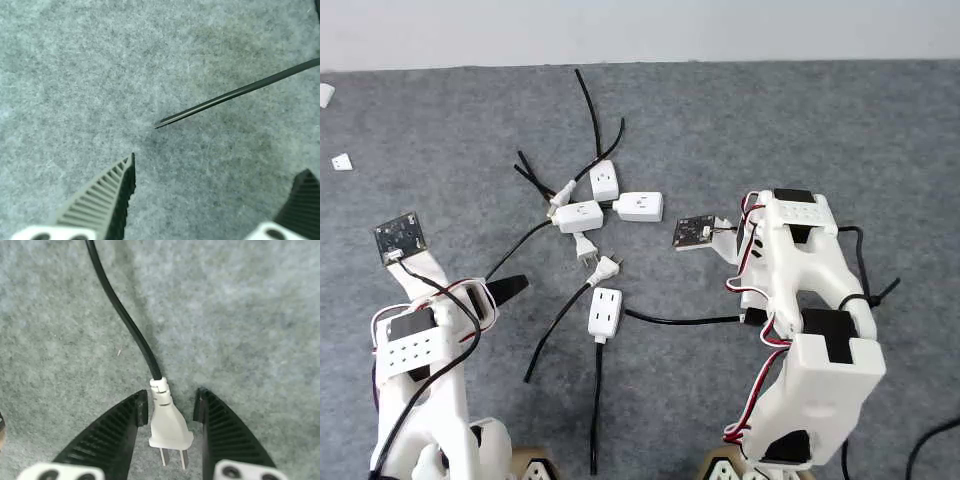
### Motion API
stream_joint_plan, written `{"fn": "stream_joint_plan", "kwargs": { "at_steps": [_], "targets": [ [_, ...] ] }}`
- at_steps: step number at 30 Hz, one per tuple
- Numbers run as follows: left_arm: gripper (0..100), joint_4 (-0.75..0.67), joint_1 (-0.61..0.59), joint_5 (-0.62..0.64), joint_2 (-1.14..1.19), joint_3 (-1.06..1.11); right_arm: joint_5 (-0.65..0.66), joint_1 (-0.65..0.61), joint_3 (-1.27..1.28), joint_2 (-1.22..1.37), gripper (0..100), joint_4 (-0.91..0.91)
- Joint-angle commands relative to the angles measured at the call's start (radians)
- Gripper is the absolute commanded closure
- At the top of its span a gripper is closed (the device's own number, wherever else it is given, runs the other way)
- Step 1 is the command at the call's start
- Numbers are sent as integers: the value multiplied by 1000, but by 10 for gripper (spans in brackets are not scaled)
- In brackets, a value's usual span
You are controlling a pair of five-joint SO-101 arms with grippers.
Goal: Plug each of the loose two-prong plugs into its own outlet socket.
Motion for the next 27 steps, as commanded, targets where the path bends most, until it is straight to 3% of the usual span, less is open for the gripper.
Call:
{"fn": "stream_joint_plan", "kwargs": {
  "at_steps": [1, 4, 9, 16, 22, 27],
  "targets": [
    [555, -25, -6, -8, 2, -54, 15, 68, -52, 22, 865, -47],
    [555, -25, -6, -8, 2, -54, 40, 91, -48, 24, 945, -47],
    [555, -25, -6, -8, 2, -54, 43, 113, -48, 15, 954, -36],
    [555, -25, -6, -8, 2, -54, 43, 107, -29, -59, 857, 70],
    [555, -25, -6, -8, 2, -54, 63, 85, 120, -246, 855, 59],
    [555, -25, -6, -9, 2, -54, 91, 93, 269, -306, 855, -108]
  ]
}}
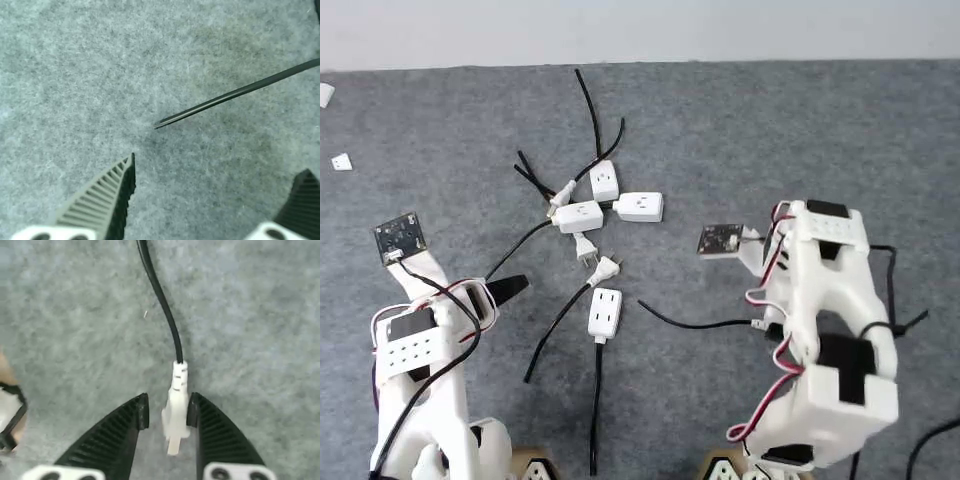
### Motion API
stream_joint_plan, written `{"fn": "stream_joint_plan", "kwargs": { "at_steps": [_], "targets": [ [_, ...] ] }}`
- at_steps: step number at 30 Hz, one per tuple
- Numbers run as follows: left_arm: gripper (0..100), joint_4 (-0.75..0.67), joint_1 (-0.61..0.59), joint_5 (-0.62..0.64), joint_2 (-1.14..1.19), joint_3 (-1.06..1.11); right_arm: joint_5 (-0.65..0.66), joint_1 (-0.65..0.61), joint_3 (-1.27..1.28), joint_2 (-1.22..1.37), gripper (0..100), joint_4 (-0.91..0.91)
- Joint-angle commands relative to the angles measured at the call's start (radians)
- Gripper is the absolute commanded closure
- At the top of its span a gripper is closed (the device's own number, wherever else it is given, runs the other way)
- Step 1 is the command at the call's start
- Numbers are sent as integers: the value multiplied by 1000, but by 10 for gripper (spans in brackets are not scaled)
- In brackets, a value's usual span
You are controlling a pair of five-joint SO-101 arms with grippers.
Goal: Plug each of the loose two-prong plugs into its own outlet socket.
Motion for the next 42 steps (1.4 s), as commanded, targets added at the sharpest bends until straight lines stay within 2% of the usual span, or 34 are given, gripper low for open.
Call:
{"fn": "stream_joint_plan", "kwargs": {
  "at_steps": [1, 10, 14, 16, 24, 31, 35, 39, 42],
  "targets": [
    [555, -25, -6, -9, 2, -54, 17, 12, 66, -62, 855, -128],
    [555, -25, -8, -9, 2, -54, 15, 56, 95, -48, 857, -288],
    [555, -25, -8, -9, 2, -54, 15, 82, 86, 27, 936, -348],
    [555, -25, -8, -9, 2, -54, 14, 96, 63, 45, 987, -351],
    [555, -25, -8, -9, 2, -54, -81, 82, 18, -39, 990, -282],
    [555, -25, -8, -9, 2, -54, -348, 97, 20, -297, 990, -245],
    [555, -25, -8, -9, 2, -54, -523, 173, 23, -386, 990, -245],
    [555, -25, -8, -9, 2, -54, -756, 294, 26, -390, 990, -257],
    [555, -25, -8, -9, 2, -54, -821, 354, 74, -366, 990, -265]
  ]
}}
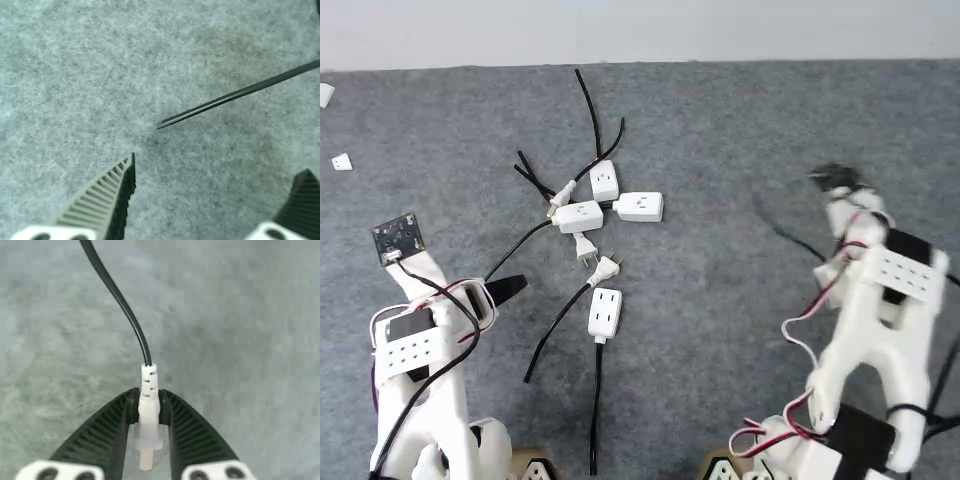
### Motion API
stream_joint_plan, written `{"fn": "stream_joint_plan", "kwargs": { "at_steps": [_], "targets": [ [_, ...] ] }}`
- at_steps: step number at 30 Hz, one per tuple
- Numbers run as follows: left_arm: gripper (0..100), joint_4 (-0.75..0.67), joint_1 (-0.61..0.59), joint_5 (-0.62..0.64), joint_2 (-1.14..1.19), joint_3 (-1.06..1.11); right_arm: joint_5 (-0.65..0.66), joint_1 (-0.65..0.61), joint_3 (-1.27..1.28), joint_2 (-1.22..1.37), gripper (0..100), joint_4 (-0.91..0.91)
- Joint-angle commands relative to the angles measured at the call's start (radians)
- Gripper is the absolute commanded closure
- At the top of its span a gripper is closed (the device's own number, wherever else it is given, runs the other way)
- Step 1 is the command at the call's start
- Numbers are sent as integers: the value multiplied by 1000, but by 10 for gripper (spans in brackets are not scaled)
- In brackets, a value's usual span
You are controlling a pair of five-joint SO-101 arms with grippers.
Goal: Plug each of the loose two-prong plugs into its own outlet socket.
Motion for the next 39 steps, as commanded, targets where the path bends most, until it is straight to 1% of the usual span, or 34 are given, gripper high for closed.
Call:
{"fn": "stream_joint_plan", "kwargs": {
  "at_steps": [1, 6, 8, 13, 16, 19, 22, 24, 26, 29, 31, 34, 39],
  "targets": [
    [555, -25, -2, -9, 2, -54, -75, 64, 14, -4, 990, -13],
    [555, -25, -3, -11, 3, -45, -74, 124, 63, 131, 990, -150],
    [555, -29, -2, -11, 0, -36, -34, 150, 44, 193, 962, -171],
    [555, -71, 0, -11, -3, -15, 72, 183, -66, 308, 751, -124],
    [555, -72, 0, -11, -3, -15, 124, 179, -132, 315, 736, -59],
    [555, -72, 0, -11, -3, -15, 123, 176, -216, 283, 736, 7],
    [555, -72, -2, -11, -5, -15, 87, 163, -292, 242, 740, 58],
    [555, -72, 0, -11, -5, -15, 92, 145, -311, 222, 776, 107],
    [555, -72, 0, -11, -3, -16, 106, 114, -310, 205, 844, 153],
    [555, -72, 0, -11, -3, -16, 106, 81, -308, 202, 993, 217],
    [555, -74, 0, -11, -3, -16, 104, 76, -290, 202, 969, 229],
    [555, -74, 0, -11, -3, -16, 110, 79, -242, 202, 994, 189],
    [555, -74, 0, -11, -3, -16, 112, 105, -172, 202, 991, 102]
  ]
}}
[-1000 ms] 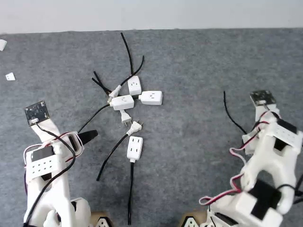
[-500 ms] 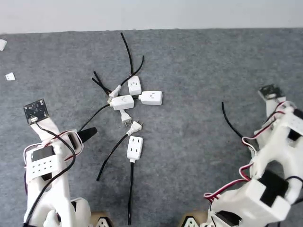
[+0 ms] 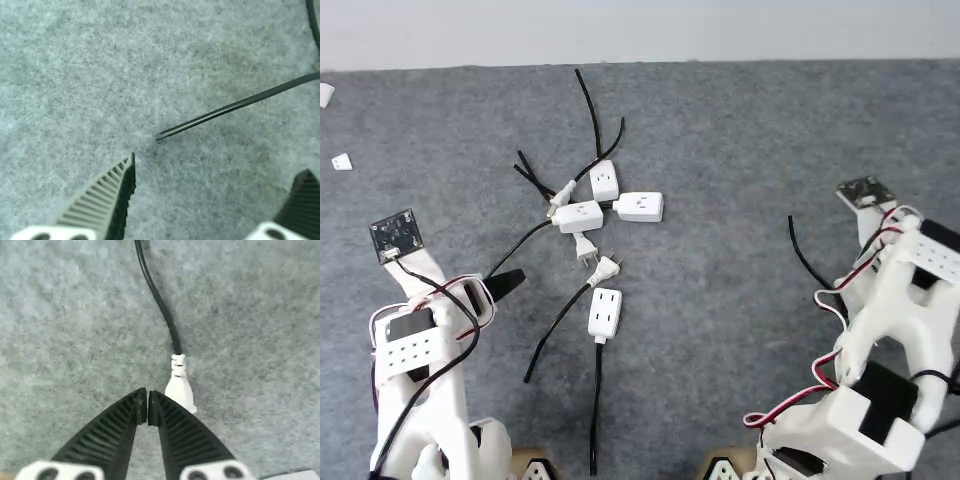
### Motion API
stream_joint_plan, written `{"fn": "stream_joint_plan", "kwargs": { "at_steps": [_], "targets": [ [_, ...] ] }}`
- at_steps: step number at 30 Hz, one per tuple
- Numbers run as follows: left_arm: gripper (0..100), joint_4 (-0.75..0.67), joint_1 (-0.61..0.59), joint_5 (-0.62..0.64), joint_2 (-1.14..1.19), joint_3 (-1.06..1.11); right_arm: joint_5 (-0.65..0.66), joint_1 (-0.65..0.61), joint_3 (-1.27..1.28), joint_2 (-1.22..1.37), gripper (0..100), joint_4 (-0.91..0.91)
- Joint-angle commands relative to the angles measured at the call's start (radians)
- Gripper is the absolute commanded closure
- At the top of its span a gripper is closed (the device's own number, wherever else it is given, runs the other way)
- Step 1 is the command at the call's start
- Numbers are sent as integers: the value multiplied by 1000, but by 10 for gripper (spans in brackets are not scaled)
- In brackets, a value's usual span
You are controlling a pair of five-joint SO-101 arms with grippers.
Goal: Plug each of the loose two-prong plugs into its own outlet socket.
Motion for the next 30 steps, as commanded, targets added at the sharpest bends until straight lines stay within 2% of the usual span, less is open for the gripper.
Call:
{"fn": "stream_joint_plan", "kwargs": {
  "at_steps": [1, 5, 14, 20, 30],
  "targets": [
    [555, -29, 0, -11, -3, -16, 14, 28, 9, -51, 991, -47],
    [555, -29, -2, -11, -2, -16, 89, 58, 57, -51, 991, -58],
    [555, -29, -2, -11, -2, -16, 137, 147, 84, 10, 991, -191],
    [555, -29, 0, -11, 2, -16, 150, 156, 78, 85, 991, -246],
    [555, -29, 0, -12, 2, -18, 147, 134, 25, 93, 990, -237]
  ]
}}
